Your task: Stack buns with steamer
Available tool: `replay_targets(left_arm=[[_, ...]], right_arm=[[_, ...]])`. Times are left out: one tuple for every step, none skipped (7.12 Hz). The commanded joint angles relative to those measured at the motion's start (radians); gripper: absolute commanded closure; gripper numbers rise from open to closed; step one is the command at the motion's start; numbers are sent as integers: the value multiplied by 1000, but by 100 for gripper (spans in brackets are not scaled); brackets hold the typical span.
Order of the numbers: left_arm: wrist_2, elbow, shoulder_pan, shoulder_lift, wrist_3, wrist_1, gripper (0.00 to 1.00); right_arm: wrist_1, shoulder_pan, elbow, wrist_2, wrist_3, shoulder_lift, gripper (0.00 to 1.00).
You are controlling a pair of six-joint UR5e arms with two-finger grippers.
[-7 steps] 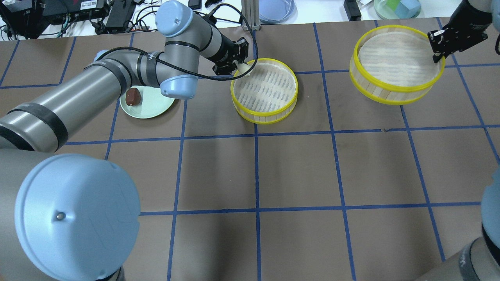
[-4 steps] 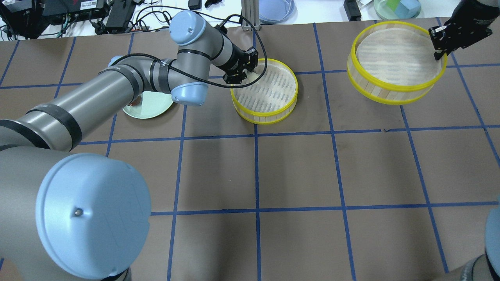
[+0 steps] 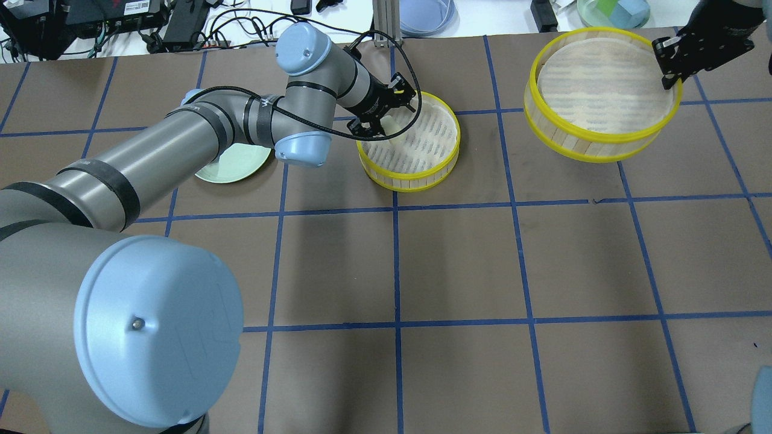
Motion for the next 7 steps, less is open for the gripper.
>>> replay_targets(left_arm=[[-1, 2, 0, 13, -9, -2, 0], [-1, 2, 2, 13, -3, -2, 0], [2, 4, 15, 27, 16, -27, 0], [7, 10, 76, 62, 147, -113, 0], [10, 11, 160, 102, 290, -184, 0], [49, 11, 220, 129, 452, -264, 0], [126, 10, 268, 136, 606, -304, 0]], right_arm=[[-2, 1, 4, 5, 59, -12, 100], [-4, 6, 4, 8, 71, -15, 100], [-7, 51, 7, 1, 111, -15, 100], [-24, 107, 8, -4, 195, -15, 100], [-25, 136, 8, -1, 226, -14, 100], [-41, 165, 10, -1, 254, -1, 100], [-135, 231, 18, -2, 298, 21, 100]])
